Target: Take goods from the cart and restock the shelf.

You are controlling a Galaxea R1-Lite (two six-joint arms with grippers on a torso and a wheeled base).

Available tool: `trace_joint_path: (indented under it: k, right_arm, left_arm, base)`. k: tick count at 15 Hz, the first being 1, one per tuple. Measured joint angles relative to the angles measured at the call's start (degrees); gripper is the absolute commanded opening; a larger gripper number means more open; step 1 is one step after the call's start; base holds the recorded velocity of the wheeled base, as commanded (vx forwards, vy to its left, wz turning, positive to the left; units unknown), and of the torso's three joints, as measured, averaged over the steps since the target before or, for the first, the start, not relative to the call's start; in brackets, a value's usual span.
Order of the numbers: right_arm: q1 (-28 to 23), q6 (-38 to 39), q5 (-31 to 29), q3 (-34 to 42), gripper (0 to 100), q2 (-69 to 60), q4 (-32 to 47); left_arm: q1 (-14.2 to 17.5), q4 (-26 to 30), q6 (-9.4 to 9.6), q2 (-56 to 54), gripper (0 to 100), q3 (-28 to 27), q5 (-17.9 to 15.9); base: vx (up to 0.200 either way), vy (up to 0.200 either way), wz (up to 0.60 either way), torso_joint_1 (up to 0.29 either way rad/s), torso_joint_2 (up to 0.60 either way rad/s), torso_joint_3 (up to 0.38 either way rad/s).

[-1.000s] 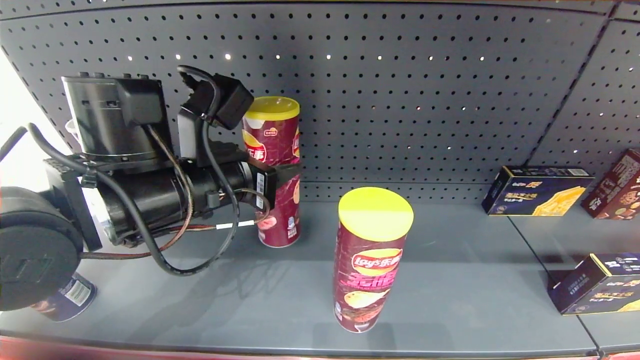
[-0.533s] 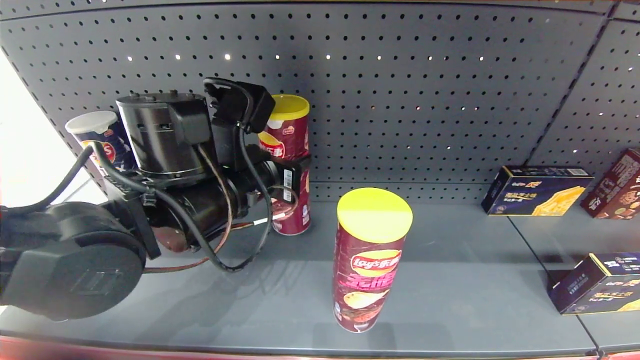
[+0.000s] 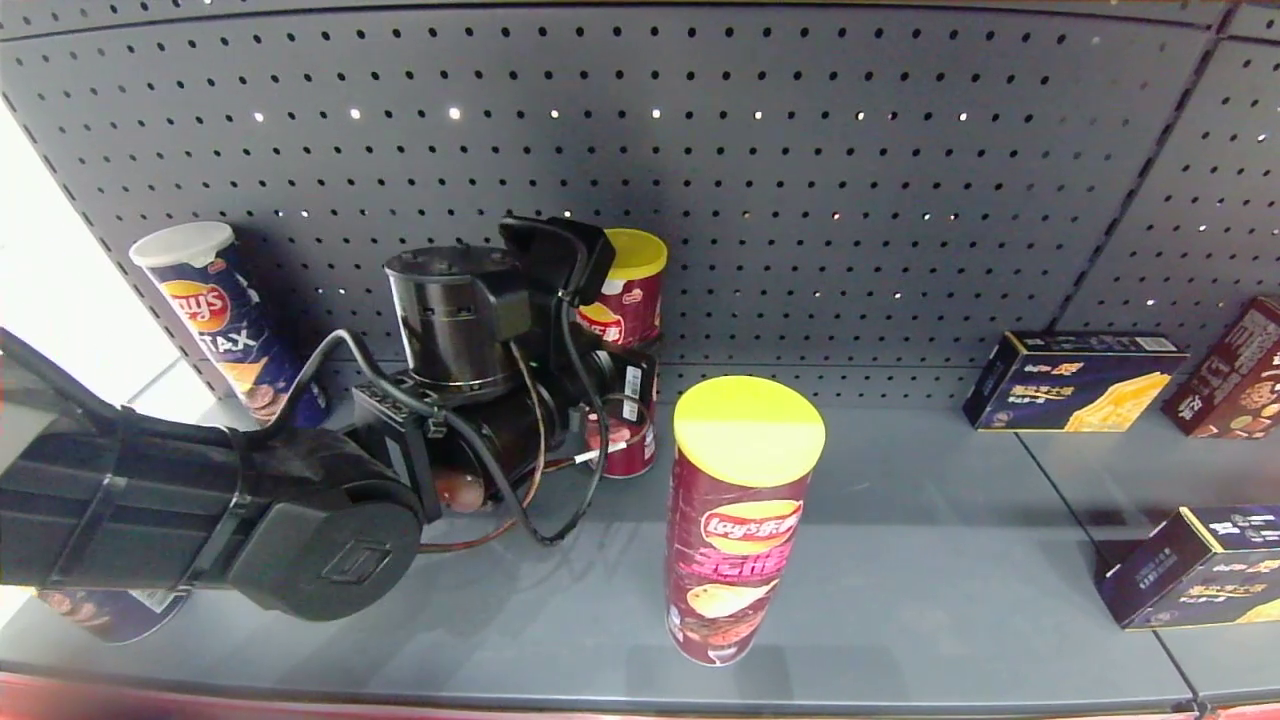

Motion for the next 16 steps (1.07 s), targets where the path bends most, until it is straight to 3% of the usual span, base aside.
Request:
trace_joint_path:
  k: [5,7,16]
  right_arm:
    - [0.0,0.0,0.0,0.0,100,0.0,0.0]
    - [0.0,0.0,0.0,0.0,100,0.0,0.0]
    - [0.0,0.0,0.0,0.0,100,0.0,0.0]
  left_arm:
    - [-0.9,0.0,-0.06,2.5,0,-3.3,0.6]
    - [-1.2,0.0,-0.99,3.4,0,-4.4,0.6]
    - [-1.5,-2.8,-2.44,5.7,0,-4.7,0.6]
  base:
    - [0.000,0.000,0.00,0.000,0.00,0.000]
    - [0.000,0.000,0.00,0.000,0.00,0.000]
    - [0.000,0.000,0.00,0.000,0.00,0.000]
